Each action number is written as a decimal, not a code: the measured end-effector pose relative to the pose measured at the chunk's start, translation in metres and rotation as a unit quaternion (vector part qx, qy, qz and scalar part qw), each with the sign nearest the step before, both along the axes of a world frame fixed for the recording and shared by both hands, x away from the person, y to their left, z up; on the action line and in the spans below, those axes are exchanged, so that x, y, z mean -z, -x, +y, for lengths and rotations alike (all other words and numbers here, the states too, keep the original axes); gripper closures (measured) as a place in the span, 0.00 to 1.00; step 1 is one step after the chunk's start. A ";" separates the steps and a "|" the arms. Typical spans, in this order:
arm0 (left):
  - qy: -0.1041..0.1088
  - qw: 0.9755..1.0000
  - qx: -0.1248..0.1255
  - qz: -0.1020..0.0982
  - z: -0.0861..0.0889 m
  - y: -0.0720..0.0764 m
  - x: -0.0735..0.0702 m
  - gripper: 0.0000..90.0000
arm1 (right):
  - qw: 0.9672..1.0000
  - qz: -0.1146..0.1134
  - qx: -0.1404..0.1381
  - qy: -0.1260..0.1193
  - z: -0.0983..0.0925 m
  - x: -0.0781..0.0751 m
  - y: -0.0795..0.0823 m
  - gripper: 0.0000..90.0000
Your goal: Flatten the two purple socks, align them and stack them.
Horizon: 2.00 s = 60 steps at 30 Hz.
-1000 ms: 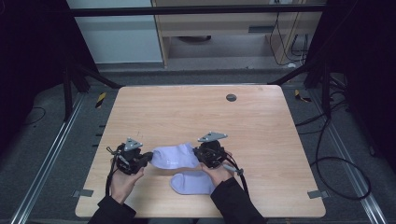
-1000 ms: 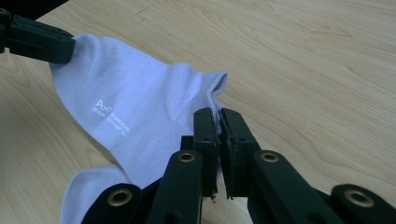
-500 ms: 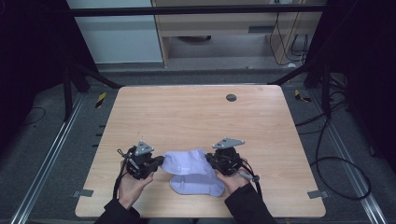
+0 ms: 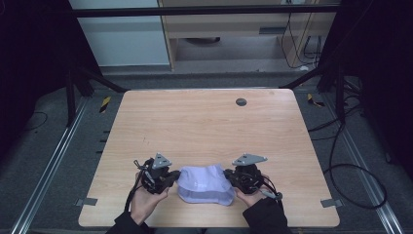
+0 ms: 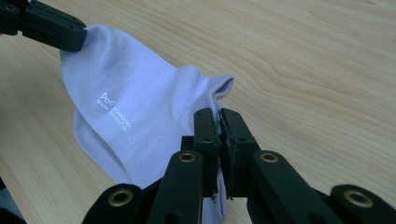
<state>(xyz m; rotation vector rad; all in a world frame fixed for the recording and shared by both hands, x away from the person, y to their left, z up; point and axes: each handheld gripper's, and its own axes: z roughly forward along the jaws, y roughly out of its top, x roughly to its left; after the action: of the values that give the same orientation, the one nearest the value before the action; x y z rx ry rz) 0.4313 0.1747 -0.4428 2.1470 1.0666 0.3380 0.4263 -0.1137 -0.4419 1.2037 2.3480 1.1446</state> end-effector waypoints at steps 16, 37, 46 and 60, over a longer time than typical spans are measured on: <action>-0.018 0.999 0.016 0.023 -0.005 0.008 0.015 0.97 | 1.000 0.018 -0.006 0.012 -0.002 0.015 0.008 0.96; -0.030 0.999 0.026 0.035 -0.012 0.009 0.026 0.97 | 0.999 0.028 -0.005 0.023 -0.004 0.024 0.014 0.95; -0.040 0.998 0.030 0.043 -0.016 0.008 0.035 0.96 | 0.998 0.046 -0.003 0.046 -0.007 0.034 0.012 0.92; 0.008 0.999 0.021 -0.024 -0.013 0.012 0.013 0.88 | 1.000 -0.007 -0.006 0.000 -0.016 0.025 0.022 0.89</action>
<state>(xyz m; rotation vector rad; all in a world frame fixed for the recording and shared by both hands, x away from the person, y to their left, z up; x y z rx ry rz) 0.4195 0.1617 -0.4560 2.1322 0.9927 0.3592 0.4047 -0.1302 -0.4665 1.1802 2.3484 1.1530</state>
